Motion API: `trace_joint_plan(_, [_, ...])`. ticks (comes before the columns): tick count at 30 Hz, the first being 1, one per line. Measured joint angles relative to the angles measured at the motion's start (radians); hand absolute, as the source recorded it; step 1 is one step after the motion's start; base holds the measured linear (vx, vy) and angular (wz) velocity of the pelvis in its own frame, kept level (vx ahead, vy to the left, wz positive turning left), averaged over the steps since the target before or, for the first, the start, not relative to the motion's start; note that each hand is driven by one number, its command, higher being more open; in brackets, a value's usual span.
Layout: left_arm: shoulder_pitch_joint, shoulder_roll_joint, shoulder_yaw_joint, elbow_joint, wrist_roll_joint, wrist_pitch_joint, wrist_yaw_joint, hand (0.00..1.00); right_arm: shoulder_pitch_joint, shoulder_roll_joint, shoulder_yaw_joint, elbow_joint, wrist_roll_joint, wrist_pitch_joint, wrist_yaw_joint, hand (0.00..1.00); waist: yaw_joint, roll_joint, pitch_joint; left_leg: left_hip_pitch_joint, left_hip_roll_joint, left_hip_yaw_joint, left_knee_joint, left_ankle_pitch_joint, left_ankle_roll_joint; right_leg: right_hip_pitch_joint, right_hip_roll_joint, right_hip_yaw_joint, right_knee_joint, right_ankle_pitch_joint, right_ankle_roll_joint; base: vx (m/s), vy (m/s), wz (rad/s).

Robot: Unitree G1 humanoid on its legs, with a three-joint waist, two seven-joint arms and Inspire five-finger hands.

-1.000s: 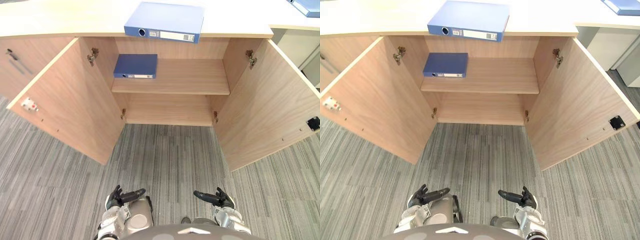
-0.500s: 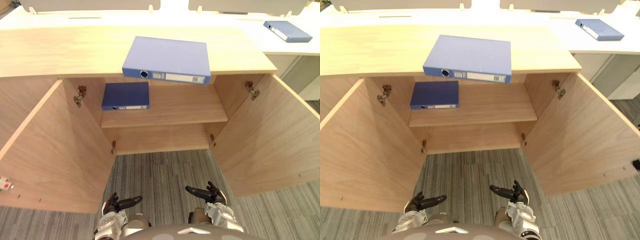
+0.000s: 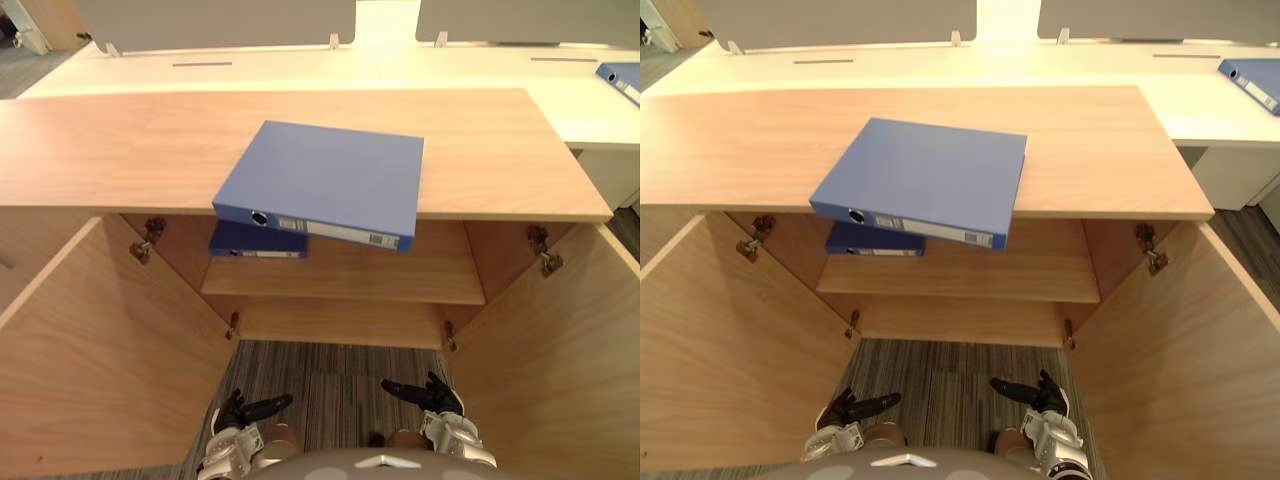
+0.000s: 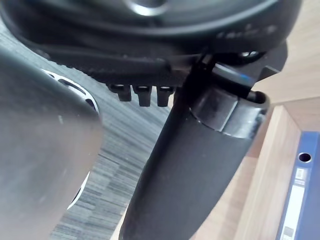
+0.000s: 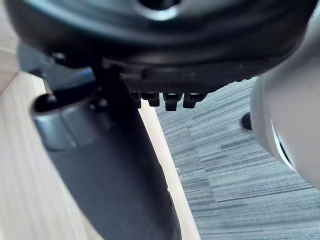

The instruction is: Walk over to the cabinet, pick up the folder, carry it to the office cabinet, place the folder inside the office cabinet, then close the office cabinet door

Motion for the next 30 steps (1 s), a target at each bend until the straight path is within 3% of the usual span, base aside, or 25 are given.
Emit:
trace_joint_plan(1, [0.001, 0.0, 0.0, -0.003, 0.0, 0.0, -0.001, 1.0, 0.0, 0.001, 0.0, 0.0, 0.001, 0.001, 0.0, 1.0, 0.0, 0.0, -0.001, -0.009, -0.006, 0.014, -0.1, 0.004, 0.002, 0.006, 0.0, 0.004, -0.007, 0.001, 0.004, 0.16, 0.132, -0.11])
trace_joint_plan(2, [0.0, -0.002, 0.0, -0.001, 0.0, 0.0, -0.001, 1.0, 0.0, 0.0, -0.001, -0.001, 0.001, 0.002, -0.001, 1.0, -0.001, 0.003, -0.002, -0.008, -0.018, 0.016, -0.204, 0.058, 0.014, 0.009, 0.002, 0.006, -0.009, 0.001, 0.015, 0.14, 0.145, -0.1])
trace_joint_plan(4, [0.003, 0.007, 0.0, 0.003, 0.001, 0.001, 0.0, 1.0, 0.0, 0.006, -0.012, 0.0, 0.001, 0.005, -0.004, 1.0, -0.001, -0.007, -0.011, 0.026, -0.049, 0.017, -0.307, 0.059, 0.015, 0.009, -0.002, 0.019, -0.019, 0.005, 0.039, 0.15, 0.155, -0.03])
trace_joint_plan(7, [0.012, 0.023, 0.0, 0.004, 0.002, 0.002, 0.001, 1.0, 0.008, 0.027, -0.031, 0.0, 0.001, 0.011, -0.003, 1.0, 0.002, -0.037, -0.021, 0.064, -0.086, 0.033, -0.372, 0.064, 0.023, 0.024, -0.029, 0.033, -0.051, 0.02, 0.062, 0.12, 0.148, -0.07])
trace_joint_plan(10, [0.018, 0.021, -0.011, 0.019, 0.007, 0.002, 0.0, 1.0, 0.017, 0.027, -0.031, -0.001, 0.0, 0.01, 0.0, 1.0, 0.002, -0.029, -0.034, 0.119, -0.112, 0.06, -0.423, 0.071, 0.034, 0.067, -0.037, 0.054, -0.104, 0.041, 0.084, 0.06, 0.126, -0.19])
trace_joint_plan(13, [0.023, 0.018, -0.039, 0.019, 0.017, 0.002, -0.004, 1.0, 0.017, 0.026, -0.031, -0.001, 0.0, 0.01, 0.002, 1.0, 0.001, -0.017, -0.042, 0.143, -0.125, 0.075, -0.48, 0.088, 0.043, 0.072, -0.037, 0.07, -0.14, 0.066, 0.088, -0.01, 0.071, -0.16])
trace_joint_plan(19, [0.026, 0.034, -0.113, 0.009, 0.018, -0.001, 0.0, 1.0, 0.023, 0.013, -0.03, 0.008, -0.008, 0.009, 0.0, 1.0, 0.002, -0.02, -0.044, 0.199, -0.157, 0.071, -0.613, 0.164, 0.043, 0.089, -0.032, 0.069, -0.18, 0.094, 0.083, -0.05, 0.009, 0.0])
trace_joint_plan(22, [0.068, 0.036, -0.179, -0.085, 0.017, 0.0, 0.013, 1.0, 0.031, 0.001, -0.028, 0.008, -0.008, 0.009, -0.008, 1.0, 0.002, -0.021, -0.044, 0.21, -0.168, 0.061, -0.67, 0.204, 0.052, 0.089, -0.029, 0.061, -0.198, 0.112, 0.083, -0.09, -0.008, 0.1])
trace_joint_plan(26, [0.194, 0.034, -0.292, -0.38, -0.008, -0.003, 0.03, 1.0, 0.072, -0.019, -0.016, -0.008, -0.008, -0.003, -0.021, 1.0, 0.005, -0.029, -0.049, 0.225, -0.187, 0.037, -0.721, 0.236, 0.06, 0.089, -0.037, 0.05, -0.196, 0.116, 0.086, -0.08, 0.015, 0.13])
trace_joint_plan(30, [0.249, 0.038, -0.319, -0.58, -0.008, -0.023, 0.038, 1.0, 0.103, -0.022, 0.019, -0.04, -0.008, -0.011, -0.02, 1.0, 0.006, -0.032, -0.053, 0.234, -0.194, 0.033, -0.733, 0.245, 0.064, 0.088, -0.044, 0.049, -0.19, 0.116, 0.088, -0.07, 0.025, 0.03])
